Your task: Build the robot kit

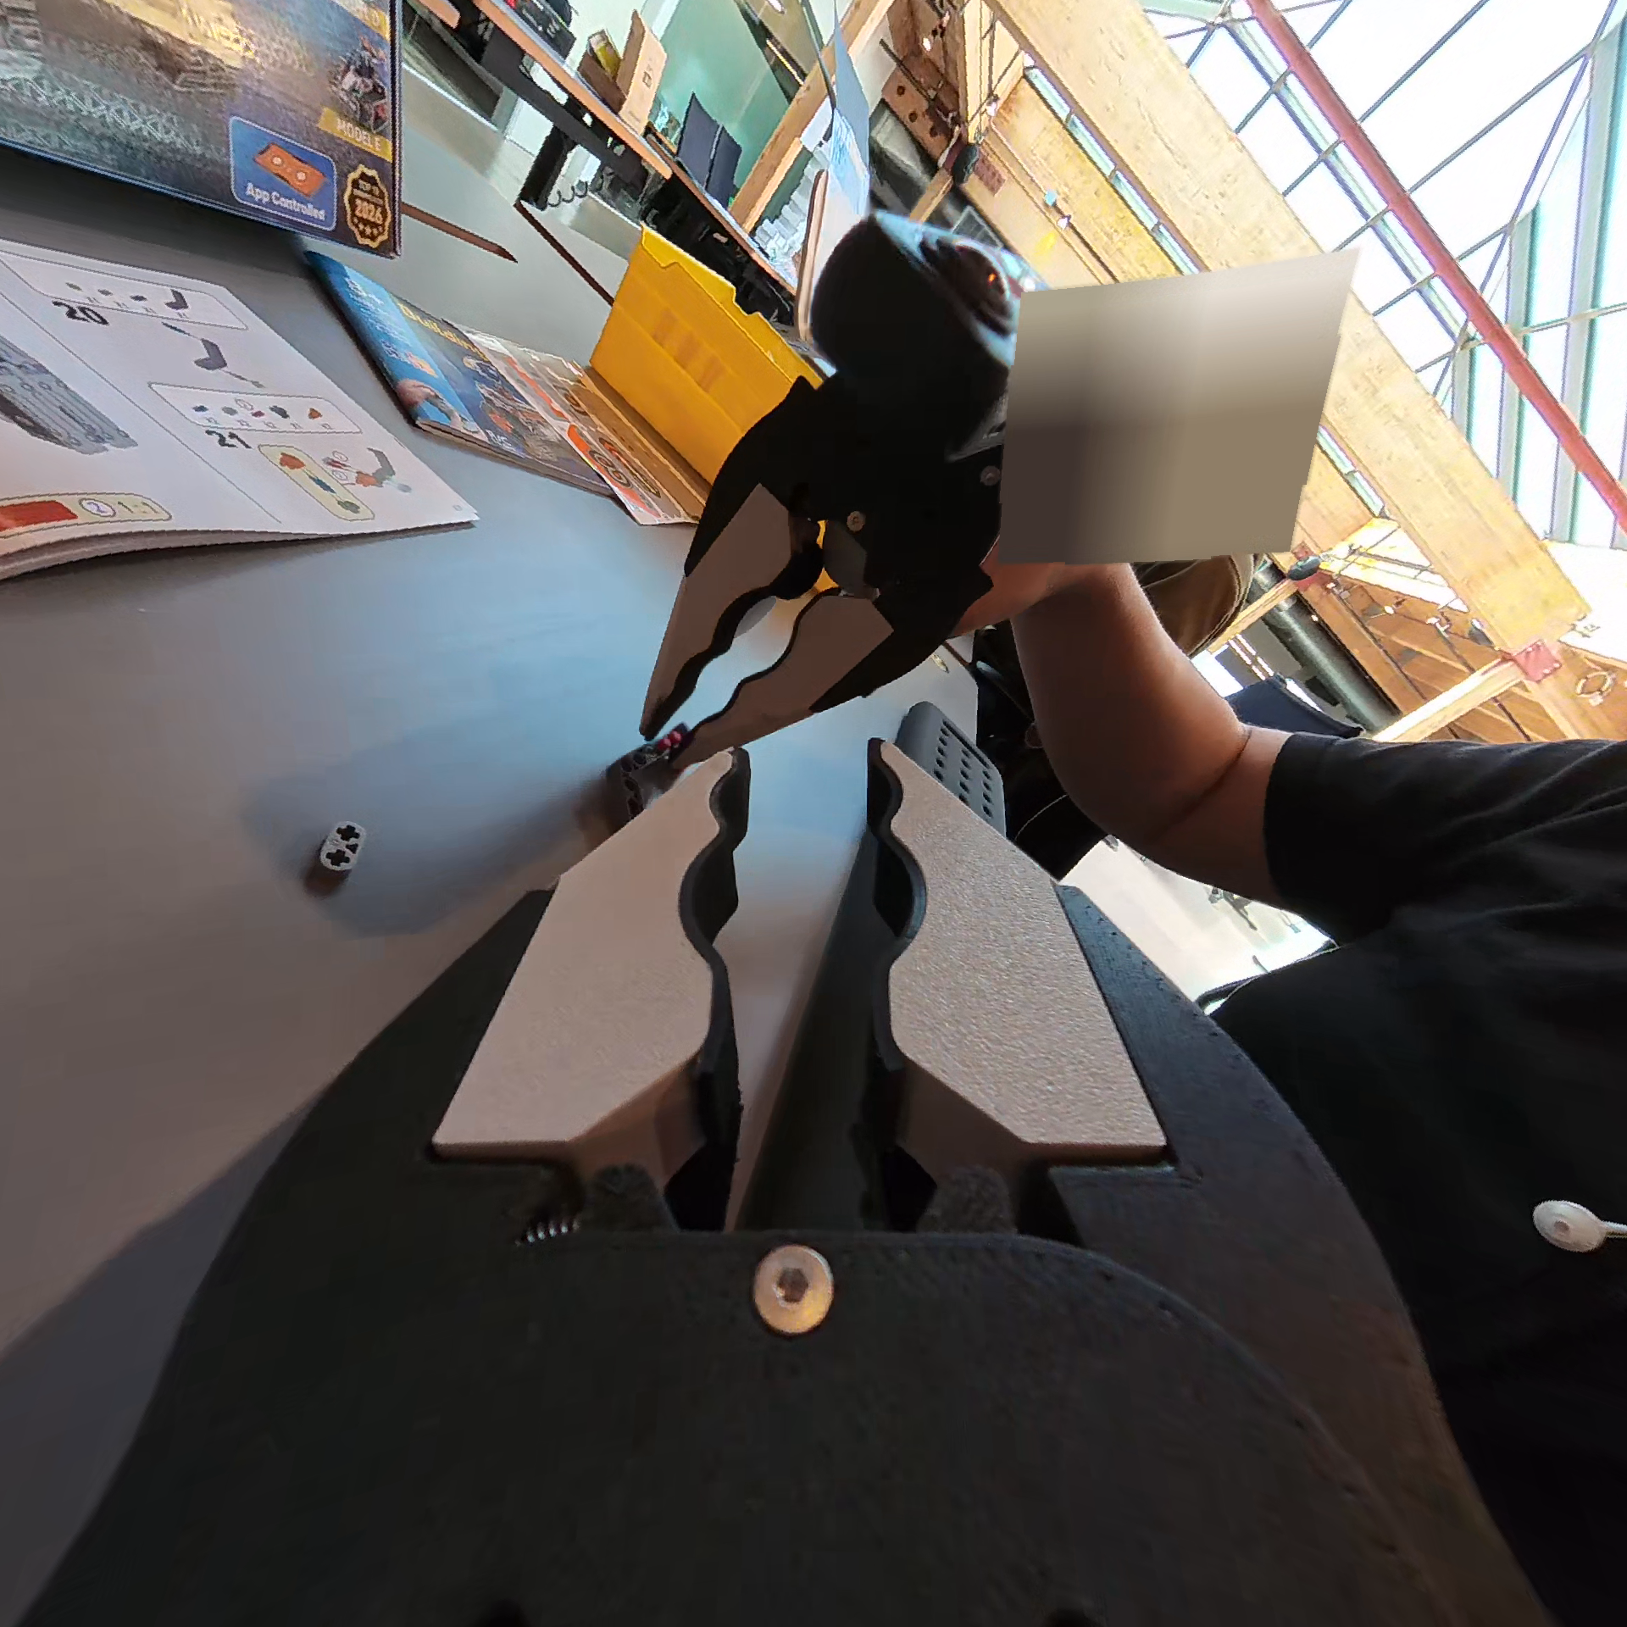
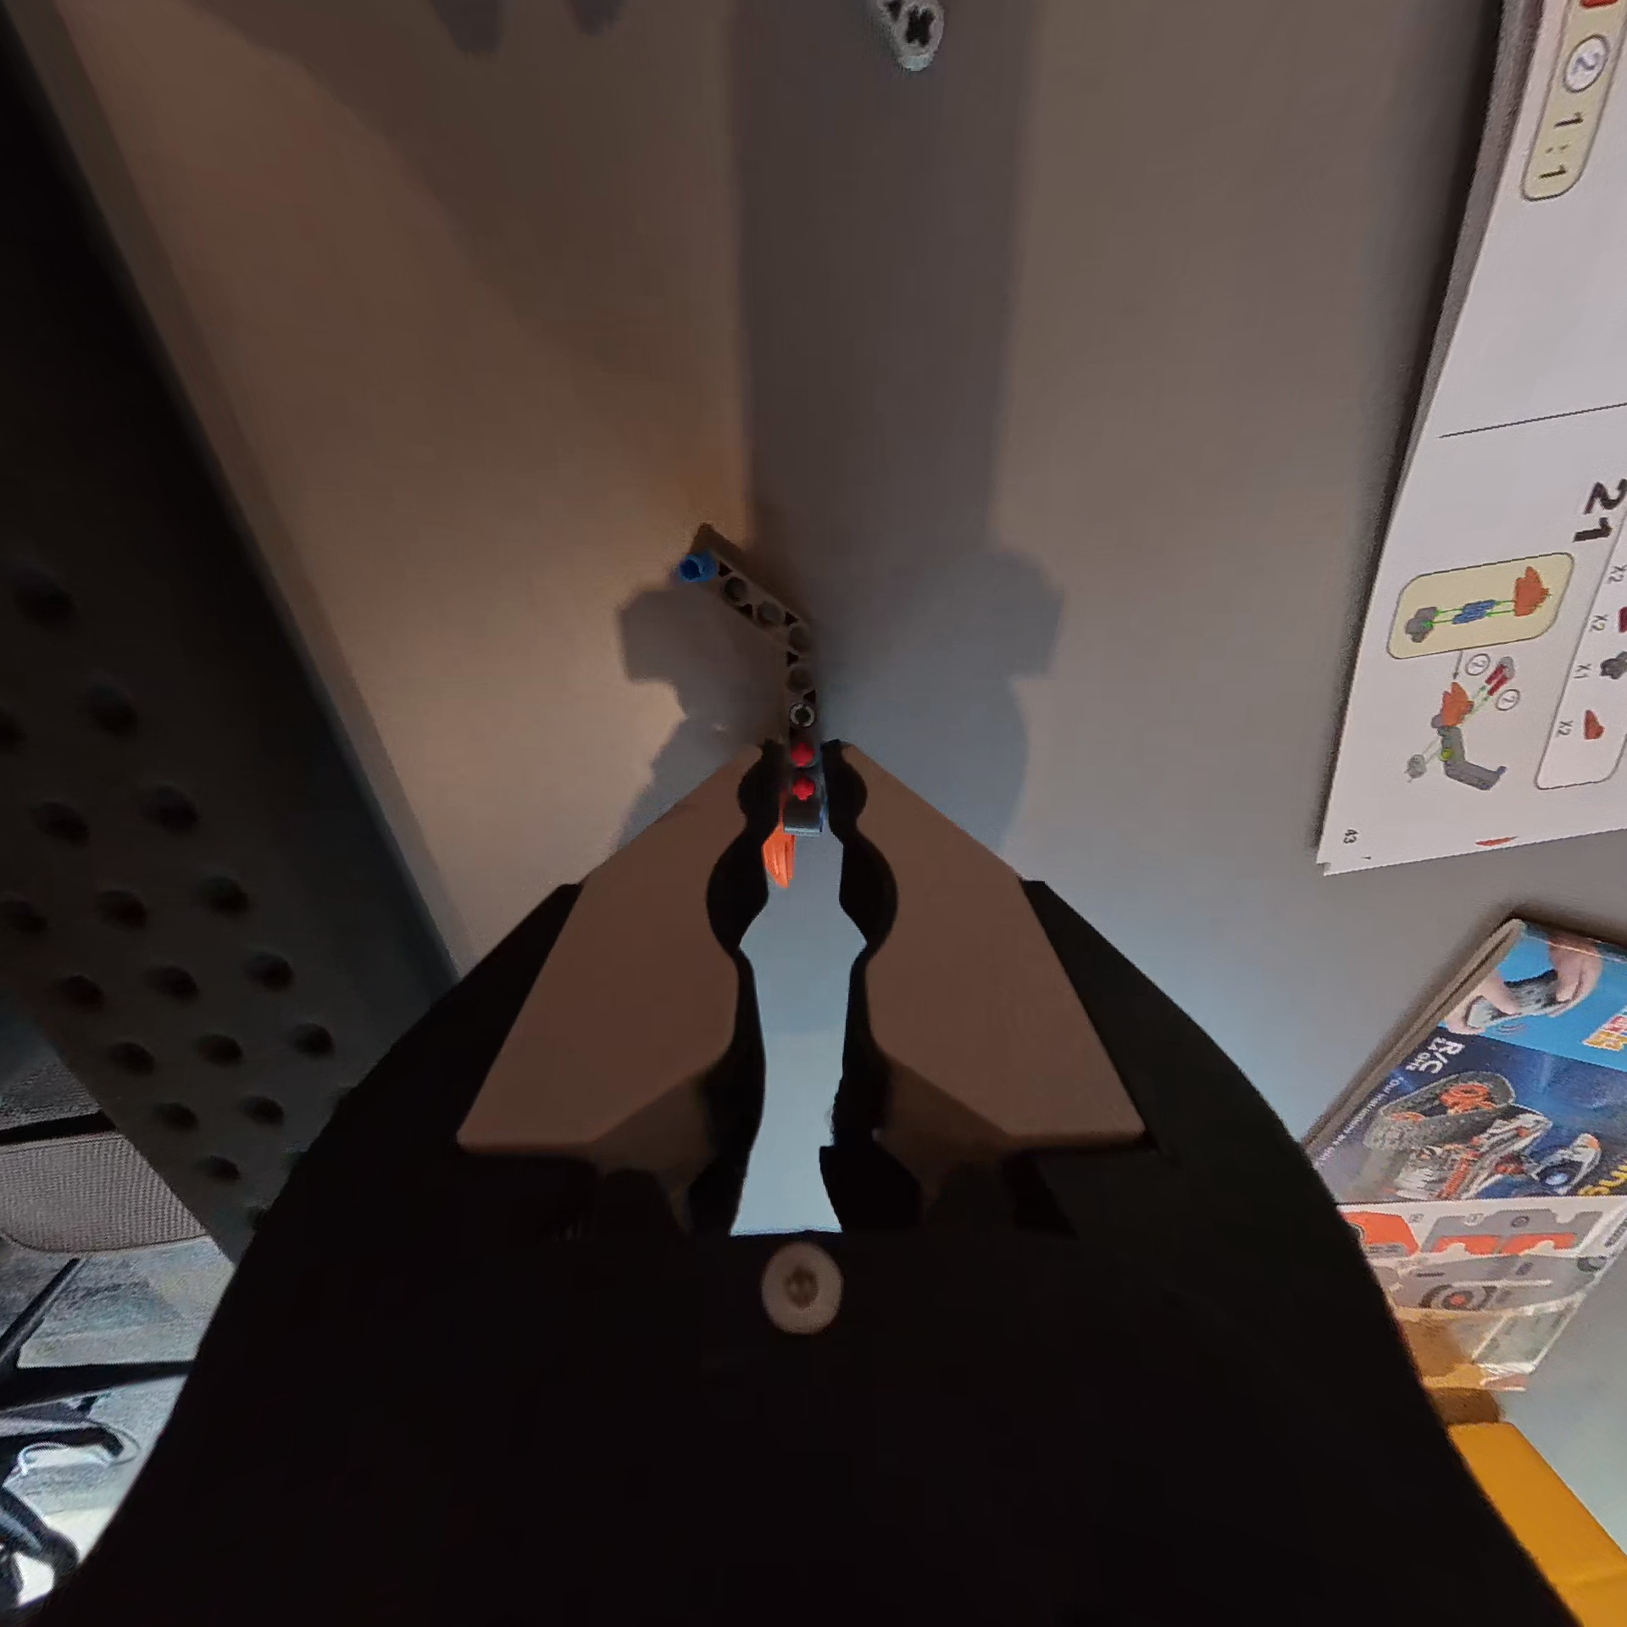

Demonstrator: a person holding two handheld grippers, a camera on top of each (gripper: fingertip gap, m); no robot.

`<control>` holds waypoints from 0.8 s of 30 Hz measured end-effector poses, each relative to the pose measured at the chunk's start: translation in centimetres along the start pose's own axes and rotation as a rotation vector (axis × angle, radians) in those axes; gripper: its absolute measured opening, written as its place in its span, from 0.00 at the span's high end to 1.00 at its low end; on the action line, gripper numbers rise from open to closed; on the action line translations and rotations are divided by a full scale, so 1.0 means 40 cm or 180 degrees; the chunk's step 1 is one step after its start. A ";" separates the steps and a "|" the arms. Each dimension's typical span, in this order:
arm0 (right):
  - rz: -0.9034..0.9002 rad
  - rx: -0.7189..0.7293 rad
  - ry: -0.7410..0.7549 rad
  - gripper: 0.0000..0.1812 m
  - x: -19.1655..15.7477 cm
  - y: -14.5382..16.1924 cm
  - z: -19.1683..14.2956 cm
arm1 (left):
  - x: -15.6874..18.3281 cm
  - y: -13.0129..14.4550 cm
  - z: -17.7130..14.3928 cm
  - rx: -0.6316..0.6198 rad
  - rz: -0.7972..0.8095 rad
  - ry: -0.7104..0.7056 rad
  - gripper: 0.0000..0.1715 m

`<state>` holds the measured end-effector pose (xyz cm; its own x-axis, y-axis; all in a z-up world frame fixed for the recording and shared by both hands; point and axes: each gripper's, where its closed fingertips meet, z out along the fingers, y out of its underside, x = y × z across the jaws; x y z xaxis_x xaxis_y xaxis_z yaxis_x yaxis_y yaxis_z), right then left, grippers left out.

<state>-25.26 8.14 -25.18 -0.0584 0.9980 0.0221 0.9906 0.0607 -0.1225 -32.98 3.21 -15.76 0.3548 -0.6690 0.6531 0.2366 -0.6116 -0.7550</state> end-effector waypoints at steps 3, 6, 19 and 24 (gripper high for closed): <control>-0.0029 0.0014 -0.0065 0.96 -0.011 0.000 0.001 | 0.001 0.001 -0.001 0.0006 -0.0001 0.0000 0.86; -0.0020 0.0056 -0.0091 0.96 -0.010 0.004 0.001 | 0.001 -0.001 -0.002 0.0022 -0.0023 0.0018 0.86; -0.0335 -0.0172 0.0018 0.96 -0.009 0.012 0.004 | 0.004 0.014 0.007 -0.0095 0.0033 0.0005 0.86; -0.0393 -0.0301 -0.0033 0.96 -0.008 0.011 0.007 | 0.006 0.008 0.002 -0.0038 0.0026 0.0018 0.86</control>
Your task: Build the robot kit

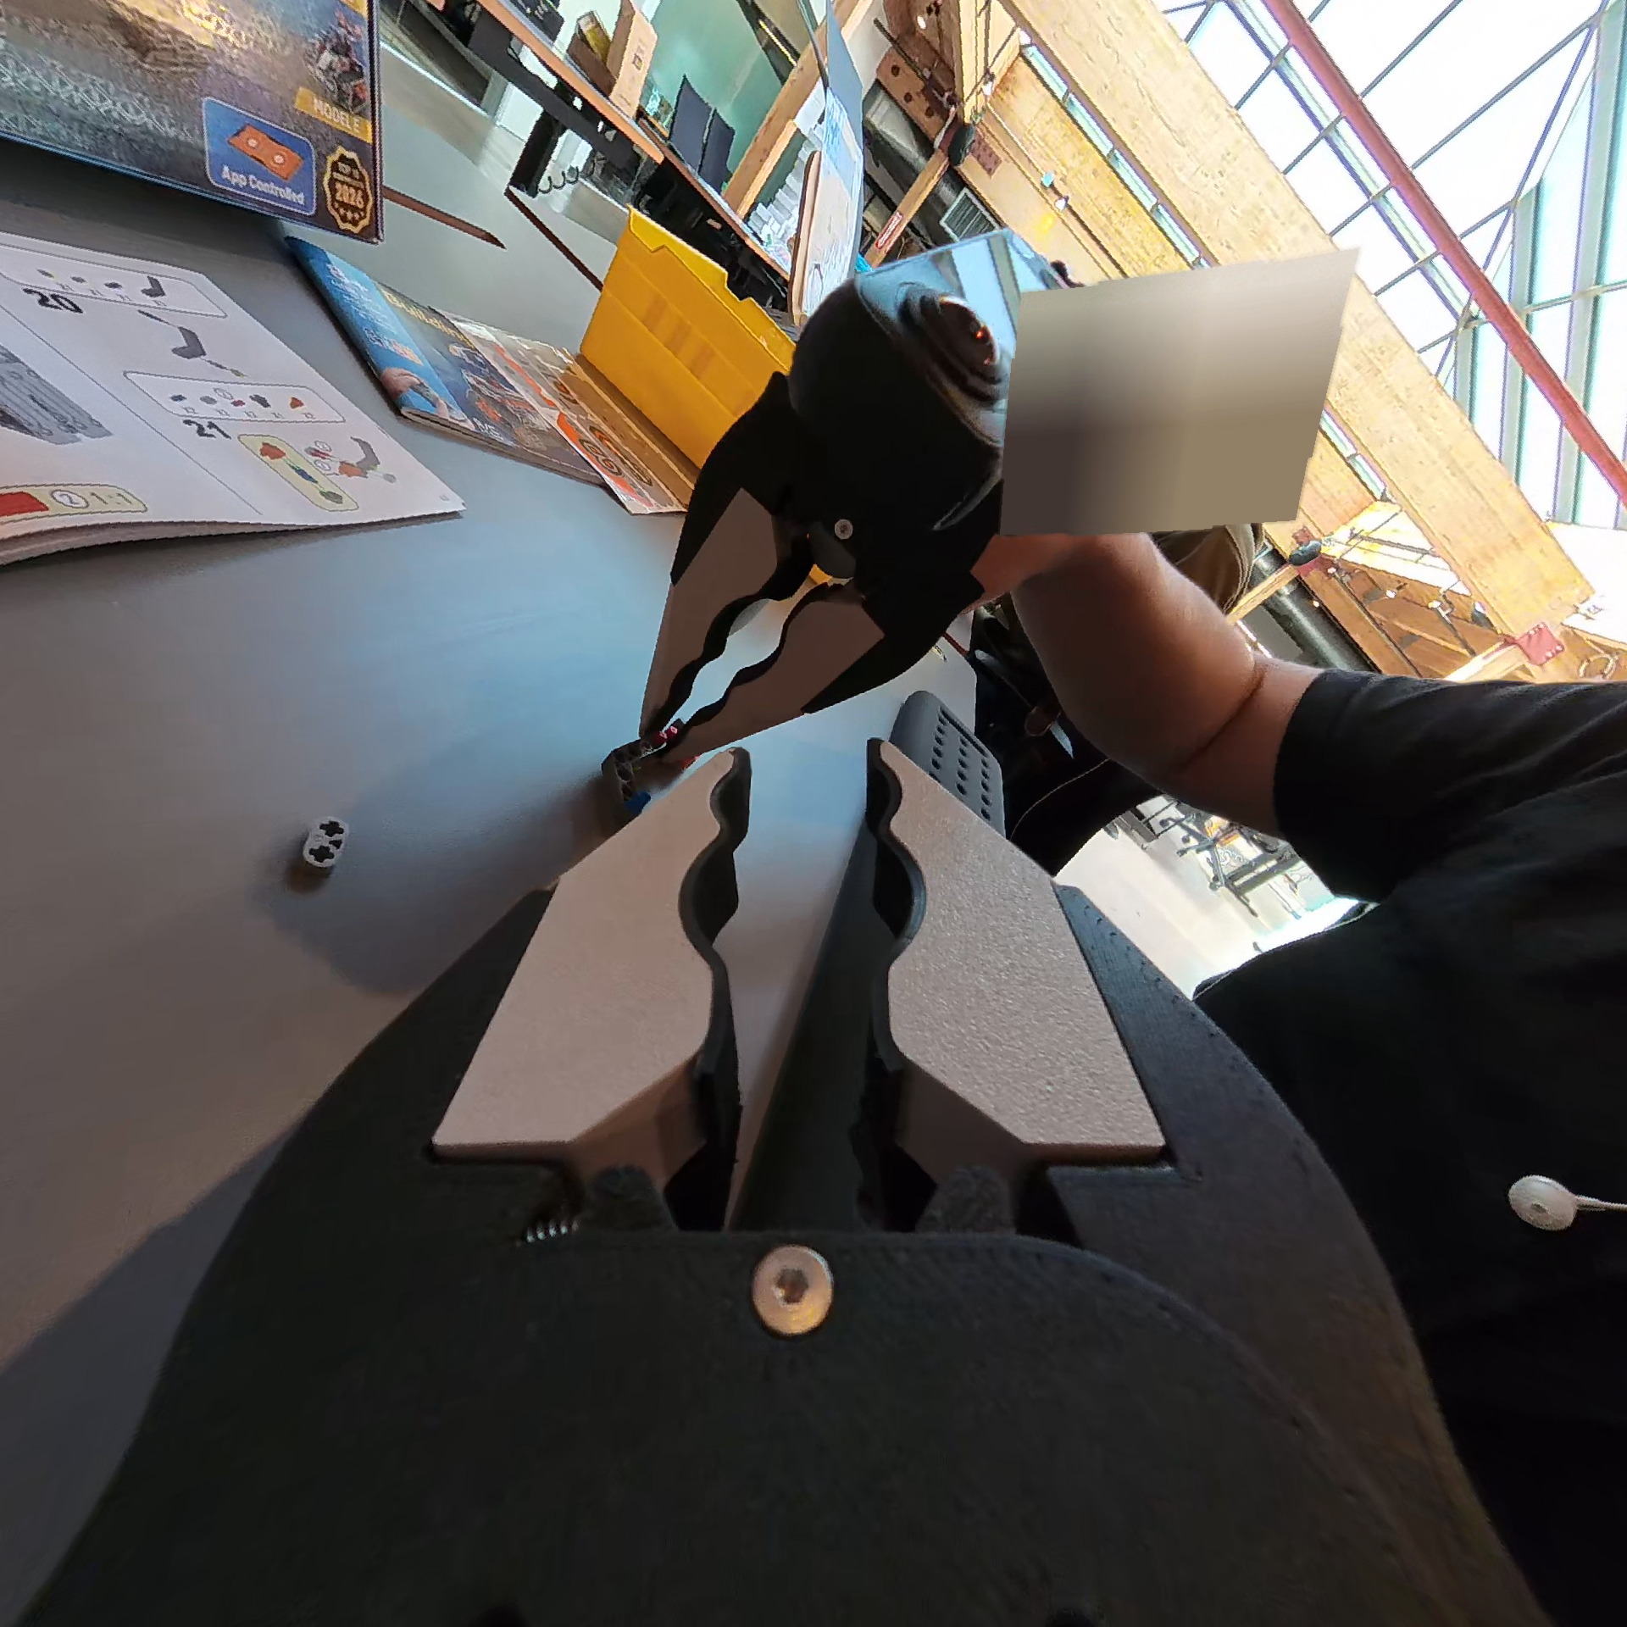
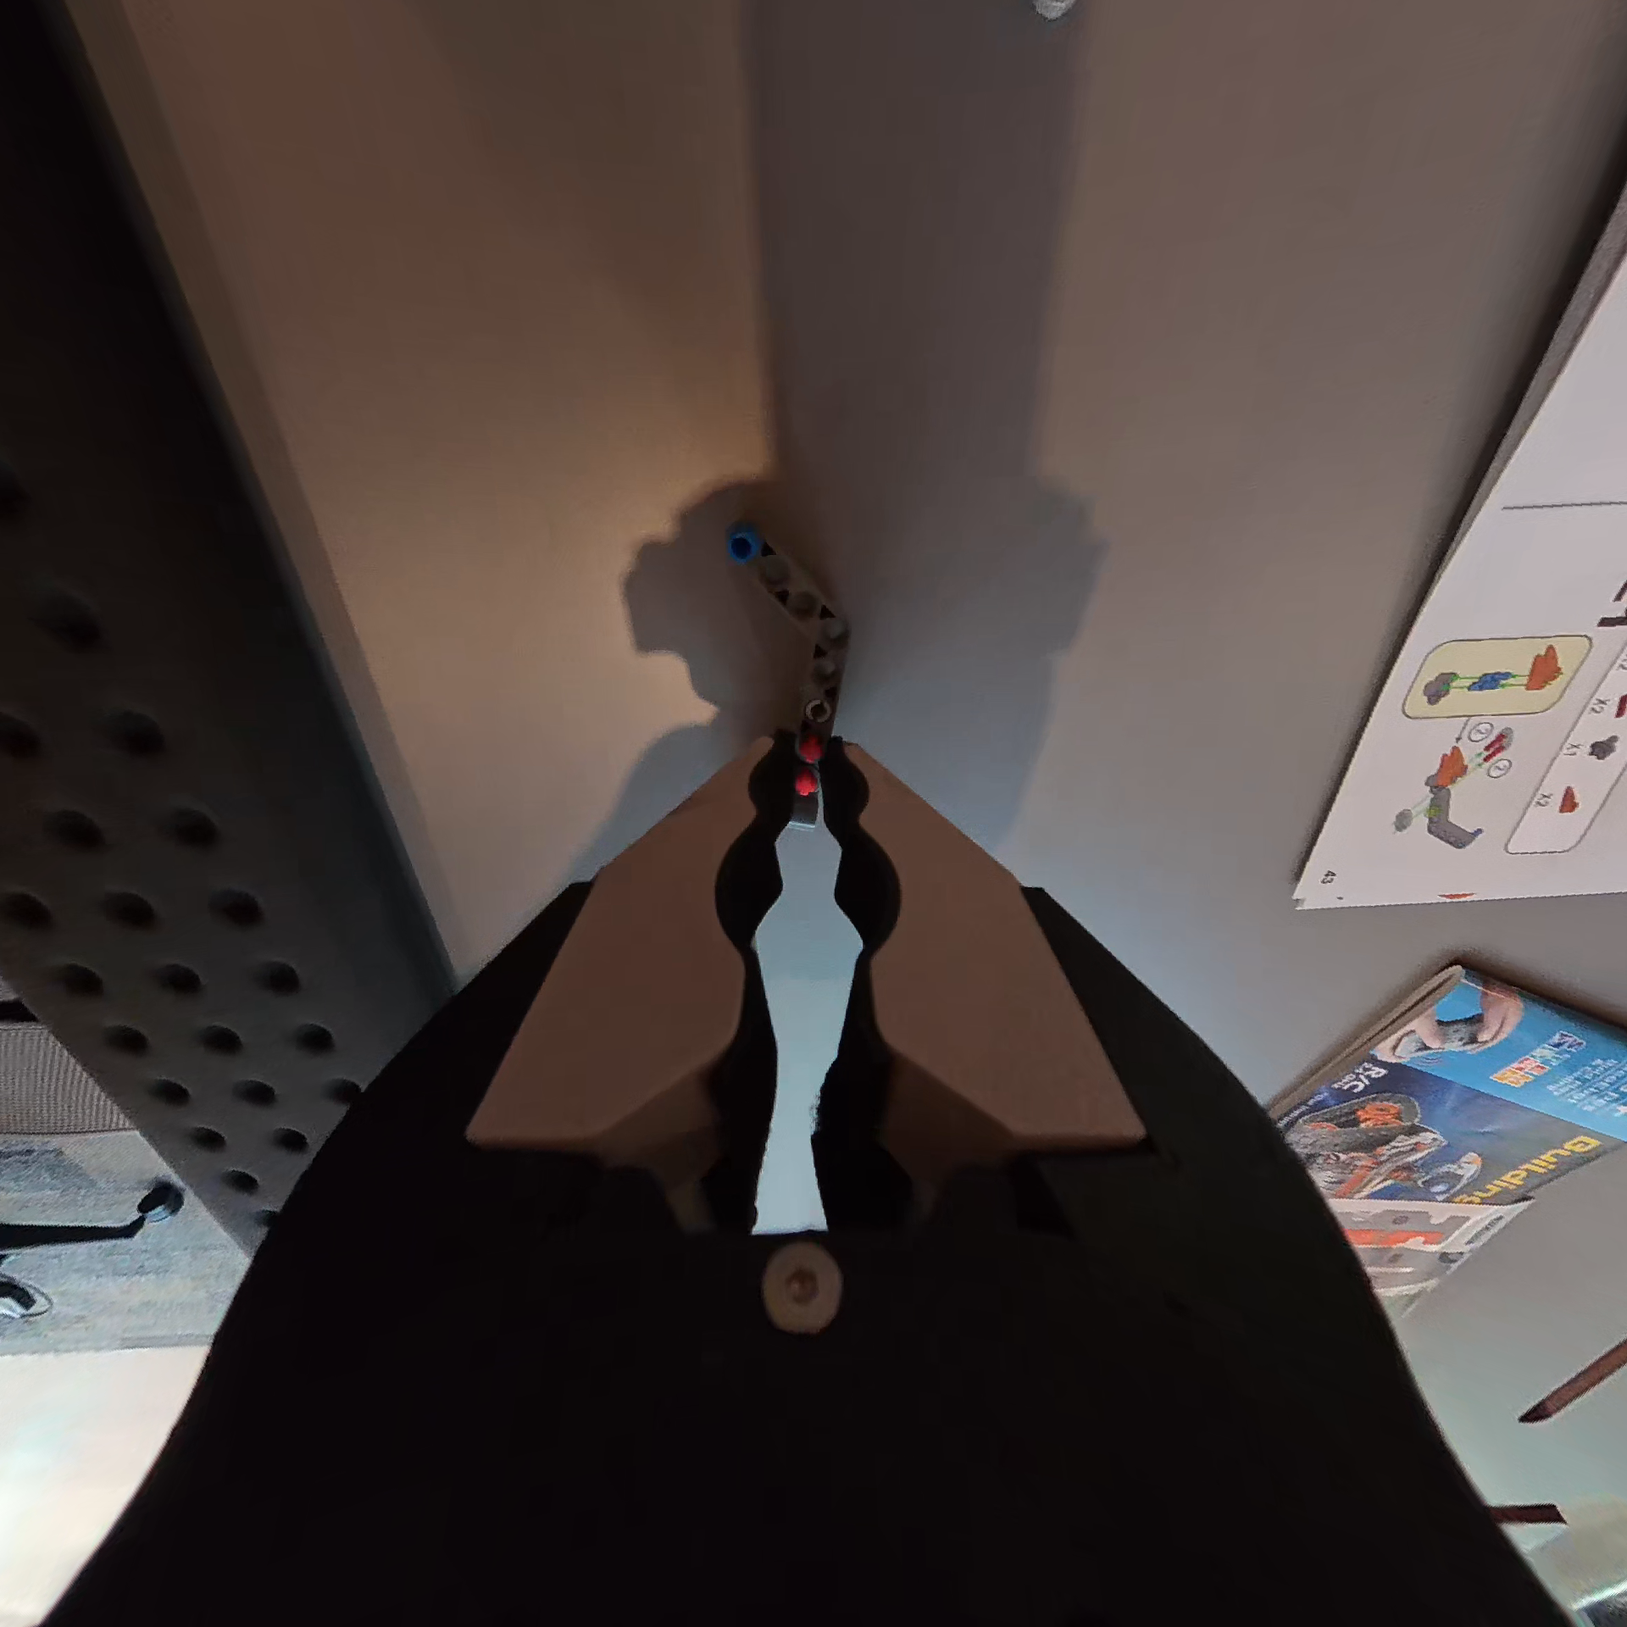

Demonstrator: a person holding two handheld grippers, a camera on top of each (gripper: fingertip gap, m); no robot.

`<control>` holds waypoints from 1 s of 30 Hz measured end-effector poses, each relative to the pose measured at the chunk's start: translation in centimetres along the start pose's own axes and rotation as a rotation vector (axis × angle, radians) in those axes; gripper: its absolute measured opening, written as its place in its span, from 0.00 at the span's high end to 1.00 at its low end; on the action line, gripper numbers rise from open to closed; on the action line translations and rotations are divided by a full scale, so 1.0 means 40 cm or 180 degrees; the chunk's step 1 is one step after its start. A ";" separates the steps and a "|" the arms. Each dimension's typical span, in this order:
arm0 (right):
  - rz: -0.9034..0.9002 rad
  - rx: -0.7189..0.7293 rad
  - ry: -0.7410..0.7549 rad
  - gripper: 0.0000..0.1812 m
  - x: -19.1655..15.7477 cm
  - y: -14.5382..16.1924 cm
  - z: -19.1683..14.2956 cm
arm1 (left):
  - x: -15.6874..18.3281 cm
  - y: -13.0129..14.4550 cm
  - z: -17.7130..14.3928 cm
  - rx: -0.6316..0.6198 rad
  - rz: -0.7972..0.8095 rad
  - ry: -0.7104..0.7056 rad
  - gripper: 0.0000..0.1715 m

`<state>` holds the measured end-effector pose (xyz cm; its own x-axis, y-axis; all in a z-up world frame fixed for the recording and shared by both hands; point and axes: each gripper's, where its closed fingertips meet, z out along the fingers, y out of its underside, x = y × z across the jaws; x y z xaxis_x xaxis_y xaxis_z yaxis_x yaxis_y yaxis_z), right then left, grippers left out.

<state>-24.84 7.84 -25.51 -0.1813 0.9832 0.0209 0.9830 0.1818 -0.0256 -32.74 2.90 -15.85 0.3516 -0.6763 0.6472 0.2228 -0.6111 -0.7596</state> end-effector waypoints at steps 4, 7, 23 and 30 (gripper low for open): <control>-0.0101 -0.0205 0.0037 0.96 0.001 -0.002 0.002 | 0.000 0.003 0.002 -0.0022 0.0010 -0.0002 0.86; -0.0097 -0.0265 0.0013 0.96 0.001 -0.002 0.003 | 0.002 0.003 0.001 -0.0021 0.0027 -0.0006 0.86; 0.0069 0.0519 -0.0004 0.96 0.002 -0.010 0.007 | 0.002 0.002 -0.002 0.0006 -0.0021 0.0029 0.85; 0.1587 0.2702 -0.1151 0.96 0.011 -0.090 -0.105 | 0.010 -0.028 -0.025 0.0273 0.0060 0.0042 0.82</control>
<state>-28.34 7.56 -21.20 0.1034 0.8705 -0.4812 0.6309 -0.4314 -0.6449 -33.77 2.92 -14.68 0.3445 -0.6932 0.6331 0.2936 -0.5610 -0.7740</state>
